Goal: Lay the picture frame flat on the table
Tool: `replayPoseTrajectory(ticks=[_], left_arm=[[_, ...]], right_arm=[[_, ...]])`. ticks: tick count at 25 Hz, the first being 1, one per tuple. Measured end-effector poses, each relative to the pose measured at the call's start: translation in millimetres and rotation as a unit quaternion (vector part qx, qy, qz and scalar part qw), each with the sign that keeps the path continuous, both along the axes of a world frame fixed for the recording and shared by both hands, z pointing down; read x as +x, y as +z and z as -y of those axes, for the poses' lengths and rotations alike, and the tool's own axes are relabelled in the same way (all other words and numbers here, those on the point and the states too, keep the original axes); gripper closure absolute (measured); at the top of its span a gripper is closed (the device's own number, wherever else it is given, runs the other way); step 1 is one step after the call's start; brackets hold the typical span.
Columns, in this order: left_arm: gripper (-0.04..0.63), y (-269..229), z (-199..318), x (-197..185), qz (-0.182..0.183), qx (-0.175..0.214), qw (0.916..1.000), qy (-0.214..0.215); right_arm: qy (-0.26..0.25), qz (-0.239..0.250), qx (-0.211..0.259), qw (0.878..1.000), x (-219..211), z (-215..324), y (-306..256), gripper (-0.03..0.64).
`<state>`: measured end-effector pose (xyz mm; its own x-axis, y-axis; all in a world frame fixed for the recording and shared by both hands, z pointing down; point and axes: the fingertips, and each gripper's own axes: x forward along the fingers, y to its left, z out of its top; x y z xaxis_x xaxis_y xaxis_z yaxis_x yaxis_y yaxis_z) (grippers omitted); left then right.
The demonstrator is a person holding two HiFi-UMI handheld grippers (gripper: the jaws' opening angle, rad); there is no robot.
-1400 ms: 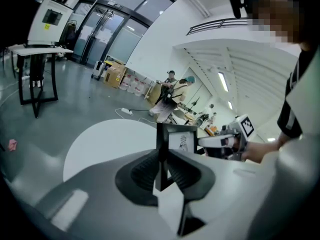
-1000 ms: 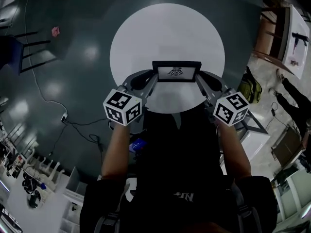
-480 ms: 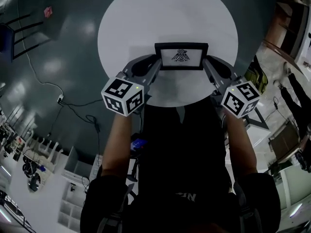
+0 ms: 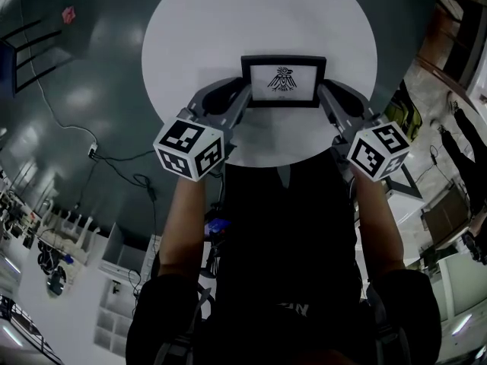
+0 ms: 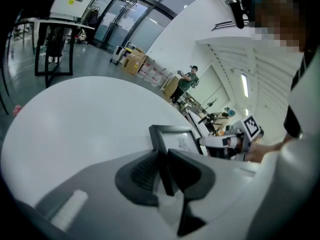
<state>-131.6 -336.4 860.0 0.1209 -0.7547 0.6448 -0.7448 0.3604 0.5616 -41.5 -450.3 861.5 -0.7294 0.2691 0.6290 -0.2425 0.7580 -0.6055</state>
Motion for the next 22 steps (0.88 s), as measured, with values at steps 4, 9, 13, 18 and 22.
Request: replayPoseTrajectory(ticks=[4, 9, 13, 18, 22], left_arm=[[0.537, 0, 2, -1, 0.008, -0.003, 0.9999, 0.006], [0.534, 3, 4, 0, 0.02, -0.017, 0.9995, 0.014], [0.532, 5, 4, 1, 0.029, -0.029, 0.9989, 0.023], [0.529, 8, 5, 3, 0.041, -0.045, 0.9976, 0.034], [0.529, 9, 5, 4, 0.052, -0.058, 0.9962, 0.039]], right_arm=[[0.004, -0.003, 0.0, 1.0, 1, 0, 3, 0.581], [0.011, -0.002, 0.003, 1.0, 1, 1, 5, 0.58], [0.013, -0.003, 0.007, 1.0, 3, 0, 8, 0.58], [0.012, -0.005, 0.021, 1.0, 4, 0, 11, 0.58], [0.006, -0.01, 0.037, 0.999, 4, -1, 11, 0.58]])
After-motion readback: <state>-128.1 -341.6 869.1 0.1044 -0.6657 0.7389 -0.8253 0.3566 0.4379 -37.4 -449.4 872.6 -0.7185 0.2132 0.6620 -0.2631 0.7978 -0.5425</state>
